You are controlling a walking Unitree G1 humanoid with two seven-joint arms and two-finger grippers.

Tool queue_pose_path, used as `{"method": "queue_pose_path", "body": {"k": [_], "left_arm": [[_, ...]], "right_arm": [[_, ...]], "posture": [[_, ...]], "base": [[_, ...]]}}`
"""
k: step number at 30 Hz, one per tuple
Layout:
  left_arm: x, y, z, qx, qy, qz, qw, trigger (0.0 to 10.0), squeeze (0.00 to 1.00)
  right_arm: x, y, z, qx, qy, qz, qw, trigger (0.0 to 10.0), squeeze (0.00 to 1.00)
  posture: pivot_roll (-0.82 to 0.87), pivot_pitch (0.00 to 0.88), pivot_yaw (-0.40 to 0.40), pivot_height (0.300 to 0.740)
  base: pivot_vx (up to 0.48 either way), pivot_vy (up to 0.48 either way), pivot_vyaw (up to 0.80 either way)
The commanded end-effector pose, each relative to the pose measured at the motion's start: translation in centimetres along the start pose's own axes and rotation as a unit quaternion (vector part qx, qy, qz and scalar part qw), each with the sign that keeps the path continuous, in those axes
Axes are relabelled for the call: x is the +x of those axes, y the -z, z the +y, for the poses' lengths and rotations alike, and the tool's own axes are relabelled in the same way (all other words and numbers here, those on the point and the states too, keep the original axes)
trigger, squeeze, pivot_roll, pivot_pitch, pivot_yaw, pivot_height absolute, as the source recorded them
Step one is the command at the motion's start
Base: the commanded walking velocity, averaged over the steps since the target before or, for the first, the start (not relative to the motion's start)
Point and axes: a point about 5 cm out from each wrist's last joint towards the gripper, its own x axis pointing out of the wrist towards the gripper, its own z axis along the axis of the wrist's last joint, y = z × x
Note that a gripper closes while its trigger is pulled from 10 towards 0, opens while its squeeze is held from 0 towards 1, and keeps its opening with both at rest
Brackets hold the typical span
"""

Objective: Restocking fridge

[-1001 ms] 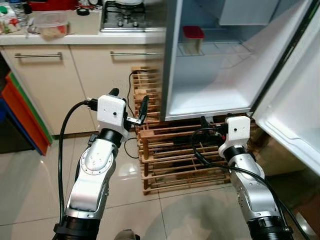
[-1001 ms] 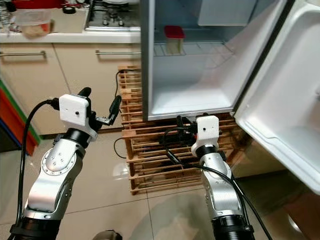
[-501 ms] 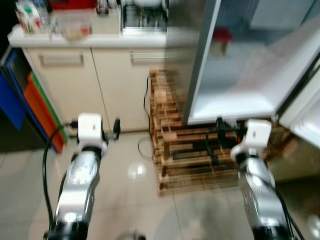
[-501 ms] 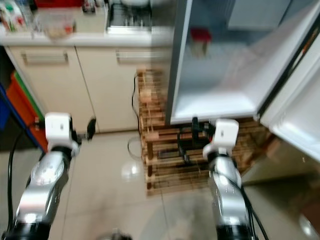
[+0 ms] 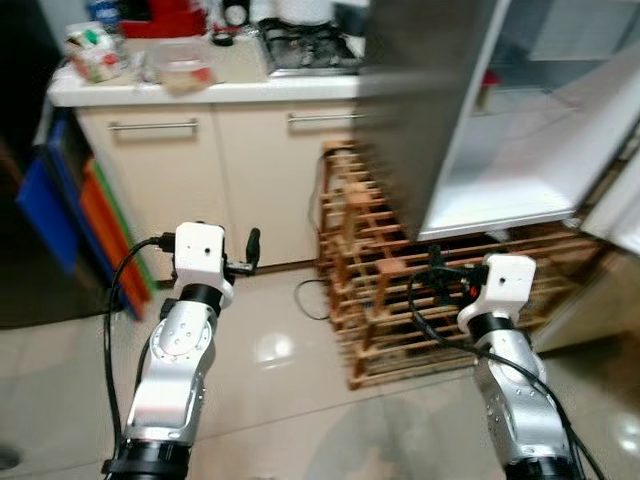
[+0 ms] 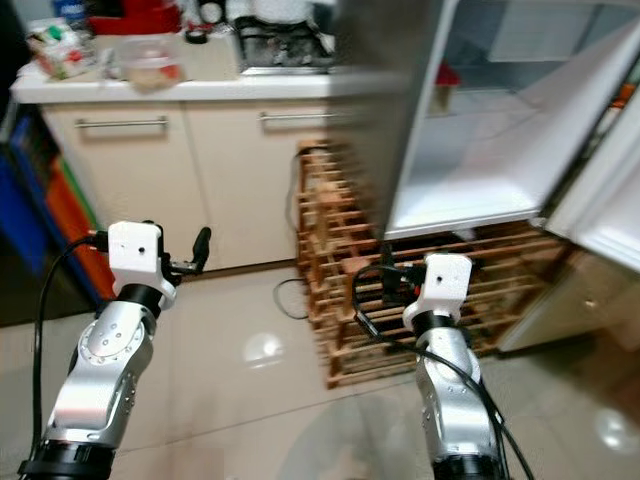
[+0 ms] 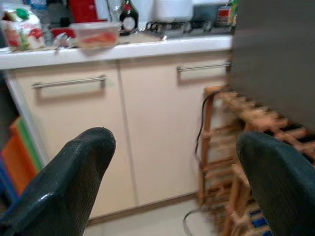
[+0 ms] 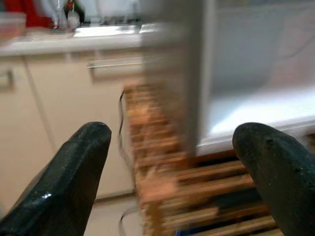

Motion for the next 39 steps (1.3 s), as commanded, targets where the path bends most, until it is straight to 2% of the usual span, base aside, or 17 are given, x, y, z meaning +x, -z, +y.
{"method": "queue_pose_path", "body": {"k": [1, 3, 5, 9, 12, 16, 22, 28, 35, 37, 39], "left_arm": [[0.3, -0.3, 0.4, 0.007, -0.013, 0.003, 1.0, 10.0, 0.0], [0.4, -0.4, 0.4, 0.004, -0.014, 0.003, 1.0, 10.0, 0.0], [0.4, -1.2, 0.3, -0.003, -0.018, -0.019, 1.0, 10.0, 0.0], [0.6, -2.4, 0.1, 0.011, -0.016, -0.058, 0.998, 10.0, 0.0], [0.9, -2.6, 0.3, 0.011, -0.037, -0.058, 0.998, 10.0, 0.0], [1.1, -2.9, 0.5, 0.018, -0.041, -0.062, 0.997, 10.0, 0.0], [1.3, -3.3, -0.3, 0.041, -0.012, -0.077, 0.996, 10.0, 0.0], [1.7, -4.0, -1.7, 0.071, 0.042, -0.096, 0.992, 10.0, 0.0], [2.1, -4.4, -2.5, 0.072, 0.073, -0.096, 0.99, 10.0, 0.0], [2.2, -4.0, -2.4, 0.046, 0.067, -0.083, 0.993, 10.0, 0.0], [2.2, -3.8, -2.3, 0.042, 0.064, -0.079, 0.994, 10.0, 0.0]], "right_arm": [[0.3, -0.2, 0.2, 0.0, -0.005, -0.004, 1.0, 10.0, 0.0], [0.3, -0.2, 0.1, 0.0, -0.004, -0.004, 1.0, 10.0, 0.0], [0.5, -0.4, 0.5, -0.001, -0.006, -0.008, 1.0, 10.0, 0.02], [1.0, -0.5, 1.6, -0.002, -0.022, -0.016, 1.0, 10.0, 0.01], [1.4, -0.9, 2.1, -0.01, -0.035, -0.029, 0.999, 10.0, 0.0], [2.0, -1.6, 2.2, -0.02, -0.042, -0.047, 0.998, 10.0, 0.0], [2.5, -1.8, 2.1, -0.022, -0.034, -0.053, 0.998, 10.0, 0.0], [2.5, -1.5, 2.6, -0.017, -0.031, -0.054, 0.998, 10.0, 0.0], [2.5, -1.6, 2.7, -0.012, -0.025, -0.057, 0.998, 10.0, 0.0], [2.5, -1.7, 2.8, -0.012, -0.026, -0.059, 0.998, 10.0, 0.0], [2.5, -1.8, 2.7, -0.013, -0.027, -0.059, 0.998, 10.0, 0.0]], "posture": [[0.01, 0.0, -0.01, 0.74], [0.01, 0.0, -0.01, 0.74], [0.02, 0.0, -0.023, 0.74], [0.05, 0.0, -0.052, 0.74], [0.06, 0.0, -0.067, 0.74], [0.07, 0.0, -0.07, 0.74], [0.06, 0.0, -0.059, 0.74], [0.03, 0.0, -0.032, 0.74], [0.02, 0.0, -0.029, 0.74], [0.02, 0.0, -0.031, 0.74], [0.01, 0.0, -0.033, 0.74]], "base": [[0.0, 0.0, 0.69], [0.0, 0.0, 0.69], [0.0, 0.0, 0.68], [0.0, 0.0, 0.68], [0.268, 0.175, 0.23], [0.403, 0.259, 0.0], [0.411, 0.171, 0.0], [0.451, 0.0, 0.0], [0.47, 0.0, 0.0], [0.48, 0.0, 0.0], [0.48, 0.0, 0.0]]}}
